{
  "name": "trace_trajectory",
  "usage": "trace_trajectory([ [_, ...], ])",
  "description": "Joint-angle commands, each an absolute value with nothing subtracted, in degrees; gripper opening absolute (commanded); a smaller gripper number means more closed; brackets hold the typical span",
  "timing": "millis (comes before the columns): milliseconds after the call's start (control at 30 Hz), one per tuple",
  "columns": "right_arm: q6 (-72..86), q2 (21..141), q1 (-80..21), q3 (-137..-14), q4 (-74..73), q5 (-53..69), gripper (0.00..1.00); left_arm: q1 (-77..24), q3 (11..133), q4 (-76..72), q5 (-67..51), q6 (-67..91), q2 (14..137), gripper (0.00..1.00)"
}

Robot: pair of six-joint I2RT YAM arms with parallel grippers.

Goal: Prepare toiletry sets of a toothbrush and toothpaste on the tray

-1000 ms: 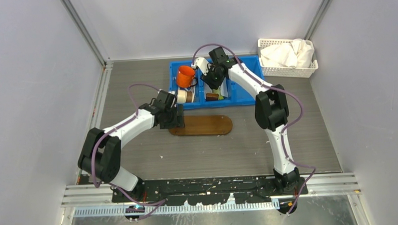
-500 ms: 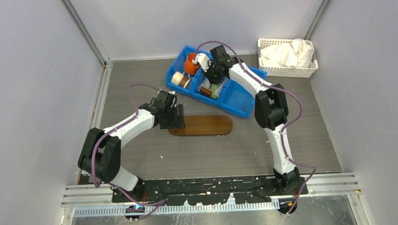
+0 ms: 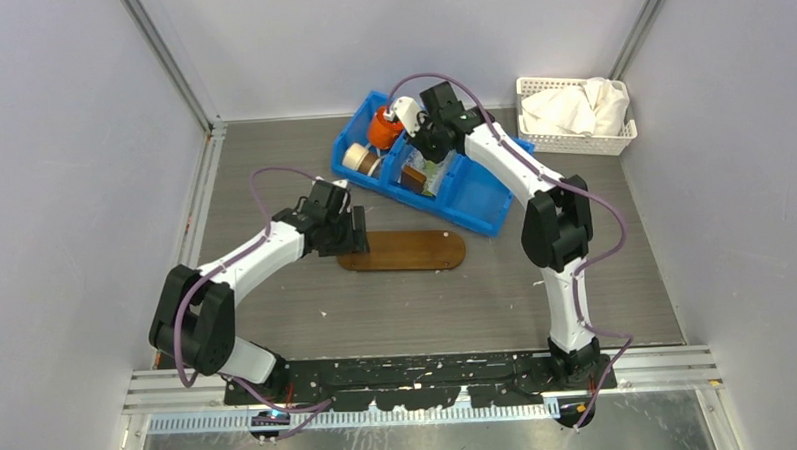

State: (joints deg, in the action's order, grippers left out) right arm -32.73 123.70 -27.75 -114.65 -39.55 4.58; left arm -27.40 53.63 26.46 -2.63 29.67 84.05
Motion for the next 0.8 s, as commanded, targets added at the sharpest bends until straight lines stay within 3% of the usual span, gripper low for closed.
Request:
trace_trajectory([
  [0,-32.1,114.6,-29.7,-119.7,-39.5,2.8,0.01,-27.2,52.8,25.6,-2.3,30.2,81.3,0.65],
  [233,-29.4,116.0,-35.1,-130.1,-46.9,-5.3,0.01,-27.2,52.2,26.1,-2.0,30.7,79.7,0.64],
  [500,-12.4,117.1,-41.3,-140.1,-58.6,-19.8,0.01,-27.2,52.7,30.6,1.4,33.2,72.6,0.66],
  [767,17.1,108.1,-43.7,-129.7,-60.0,-24.3,0.01,-27.2,54.6,40.4,6.5,36.8,63.5,0.69],
])
